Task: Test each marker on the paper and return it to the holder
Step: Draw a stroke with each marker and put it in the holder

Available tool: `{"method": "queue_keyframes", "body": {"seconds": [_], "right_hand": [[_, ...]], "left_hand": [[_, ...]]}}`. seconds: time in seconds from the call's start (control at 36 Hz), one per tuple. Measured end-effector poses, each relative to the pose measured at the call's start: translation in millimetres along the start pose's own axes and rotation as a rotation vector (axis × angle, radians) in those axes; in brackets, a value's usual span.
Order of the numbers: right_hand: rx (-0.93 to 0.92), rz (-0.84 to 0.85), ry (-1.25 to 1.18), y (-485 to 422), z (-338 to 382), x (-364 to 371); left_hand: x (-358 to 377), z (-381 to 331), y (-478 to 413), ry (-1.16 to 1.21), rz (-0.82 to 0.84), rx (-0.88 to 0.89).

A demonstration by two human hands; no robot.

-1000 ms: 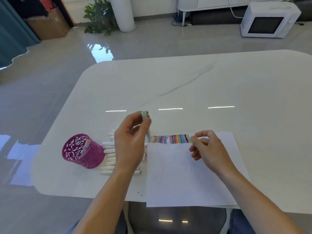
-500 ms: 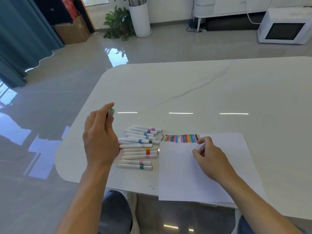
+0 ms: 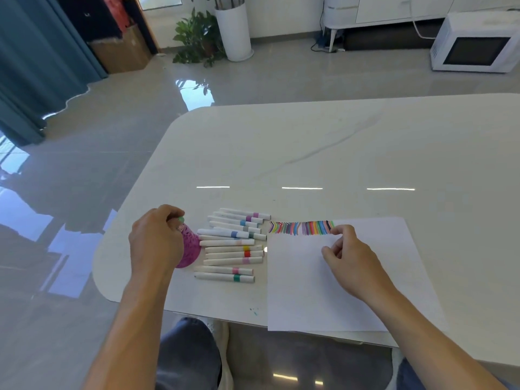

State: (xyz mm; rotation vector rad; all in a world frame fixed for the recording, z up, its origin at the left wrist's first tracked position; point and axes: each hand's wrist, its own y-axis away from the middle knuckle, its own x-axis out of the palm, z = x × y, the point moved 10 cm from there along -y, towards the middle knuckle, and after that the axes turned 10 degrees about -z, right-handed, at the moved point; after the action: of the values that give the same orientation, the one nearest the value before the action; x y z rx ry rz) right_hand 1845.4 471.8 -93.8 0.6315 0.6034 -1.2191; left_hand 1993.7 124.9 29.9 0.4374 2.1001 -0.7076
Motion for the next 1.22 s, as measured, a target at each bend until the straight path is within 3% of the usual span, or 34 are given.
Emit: {"method": "queue_keyframes", "body": {"seconds": [0.25, 0.44, 0.53, 0.67, 0.72, 1.22], "right_hand": [[0.008, 0.011, 0.003, -0.6, -0.8, 1.0], [0.04, -0.02, -0.024, 2.3, -1.8, -7.6], [0.042, -0.036, -0.025, 3.5, -5.8, -12.1], [0.043, -0.042, -0.012, 3.8, -10.5, -13.5], [0.038, -0.042, -0.007, 3.1, -10.5, -12.3], [0.001, 0.01, 0.027, 1.7, -8.1, 3.1]], "left_hand": [[-3.0, -10.8, 4.3, 0.004, -0.042, 0.04], [-1.6, -47.8, 22.7, 0.083, -0.036, 0.26], [19.0, -64.1, 38.4, 0.099, 0.137, 0.348], [81.1, -61.5, 84.1, -0.062, 0.661, 0.38], [92.5, -55.5, 94.2, -0.133, 0.732, 0.383], [108.7, -62.6, 101.4, -0.162, 0.716, 0.452]]}}
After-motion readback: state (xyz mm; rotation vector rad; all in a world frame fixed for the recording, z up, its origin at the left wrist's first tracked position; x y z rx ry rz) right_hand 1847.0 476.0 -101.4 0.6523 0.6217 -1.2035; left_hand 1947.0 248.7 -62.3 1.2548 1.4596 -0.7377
